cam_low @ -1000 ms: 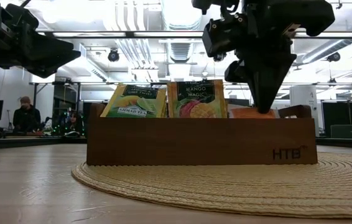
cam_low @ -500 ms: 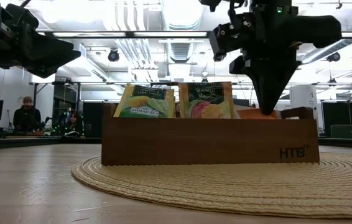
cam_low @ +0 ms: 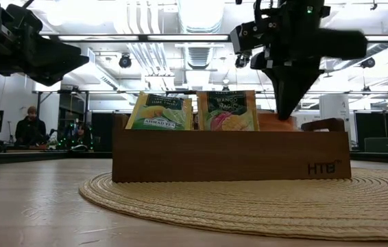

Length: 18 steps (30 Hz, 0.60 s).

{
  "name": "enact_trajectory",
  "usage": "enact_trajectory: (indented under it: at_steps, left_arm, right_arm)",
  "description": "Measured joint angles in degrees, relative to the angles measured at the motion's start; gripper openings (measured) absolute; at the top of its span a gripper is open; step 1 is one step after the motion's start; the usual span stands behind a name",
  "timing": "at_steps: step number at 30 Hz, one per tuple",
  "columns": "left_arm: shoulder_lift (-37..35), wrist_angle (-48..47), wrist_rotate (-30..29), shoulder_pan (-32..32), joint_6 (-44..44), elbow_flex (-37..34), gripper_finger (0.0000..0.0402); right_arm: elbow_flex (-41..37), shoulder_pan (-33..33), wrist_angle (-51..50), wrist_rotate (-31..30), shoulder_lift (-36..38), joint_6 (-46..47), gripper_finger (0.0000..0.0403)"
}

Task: Pick & Place Tea
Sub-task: Put the orange tea bag into the right section of the wooden organizer

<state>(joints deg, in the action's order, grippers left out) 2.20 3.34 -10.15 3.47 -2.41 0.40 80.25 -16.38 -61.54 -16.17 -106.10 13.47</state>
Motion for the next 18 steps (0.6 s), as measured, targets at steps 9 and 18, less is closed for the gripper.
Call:
enact_trajectory:
  at_steps: [9, 18]
  left_arm:
    - [0.0, 0.02, 0.0, 0.0, 0.01, -0.02, 0.0153]
    - [0.0, 0.02, 0.0, 0.0, 0.02, 0.0, 0.0153]
  right_arm:
    - [0.0, 0.03, 0.26, 13.22, 0.11, -0.15, 0.0008]
    - [0.0, 0.98, 0.31, 13.73, 0.11, -3.43, 0.0009]
